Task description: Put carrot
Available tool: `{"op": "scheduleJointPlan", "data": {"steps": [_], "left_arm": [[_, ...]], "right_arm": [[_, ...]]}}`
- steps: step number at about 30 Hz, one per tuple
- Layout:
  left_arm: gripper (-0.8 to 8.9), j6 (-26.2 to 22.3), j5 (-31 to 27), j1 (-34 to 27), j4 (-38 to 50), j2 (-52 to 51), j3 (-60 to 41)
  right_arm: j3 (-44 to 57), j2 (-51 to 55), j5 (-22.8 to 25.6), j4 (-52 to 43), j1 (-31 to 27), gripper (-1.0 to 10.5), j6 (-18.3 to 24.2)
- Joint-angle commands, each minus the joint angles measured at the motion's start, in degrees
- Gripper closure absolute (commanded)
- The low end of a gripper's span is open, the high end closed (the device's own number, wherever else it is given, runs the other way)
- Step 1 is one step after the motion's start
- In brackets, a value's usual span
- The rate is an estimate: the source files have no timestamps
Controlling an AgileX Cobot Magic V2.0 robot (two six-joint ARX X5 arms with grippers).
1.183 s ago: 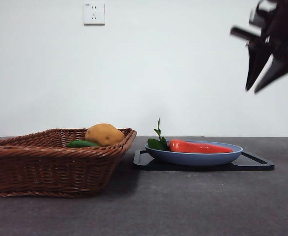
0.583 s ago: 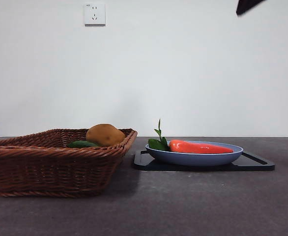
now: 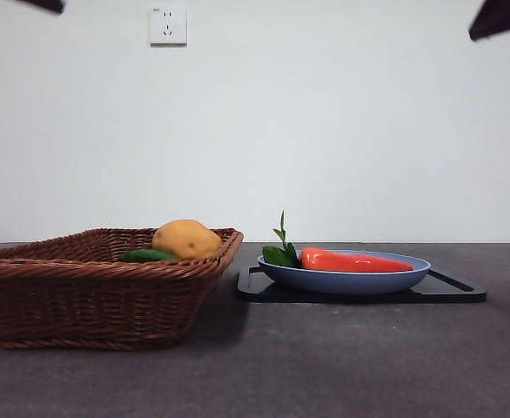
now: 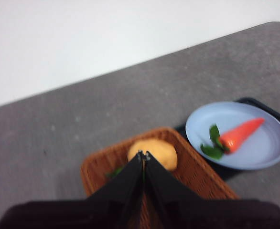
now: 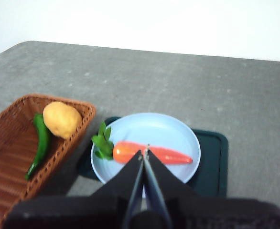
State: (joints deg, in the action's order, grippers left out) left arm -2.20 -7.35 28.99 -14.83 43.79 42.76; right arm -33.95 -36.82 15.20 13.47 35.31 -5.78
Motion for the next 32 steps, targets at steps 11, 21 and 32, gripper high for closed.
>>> {"op": "scheduleJointPlan", "data": {"steps": [11,21,32], "left_arm": [[8.07,7.0,-2.9,0.2,2.4,-13.5,-11.6],[8.05,6.7,-2.9,0.2,3.0,-13.1,-11.6],[8.05,6.7,-3.1,-0.3,1.5,-16.6,-11.6]], "right_arm": [[5.7,4.8,2.1,-1.6,0.4,9.4,-1.2],[5.7,4.2,2.1,-1.5,0.4,9.4,-1.2],[5.7,4.2,2.1,-1.5,0.4,9.4,-1.2]]}}
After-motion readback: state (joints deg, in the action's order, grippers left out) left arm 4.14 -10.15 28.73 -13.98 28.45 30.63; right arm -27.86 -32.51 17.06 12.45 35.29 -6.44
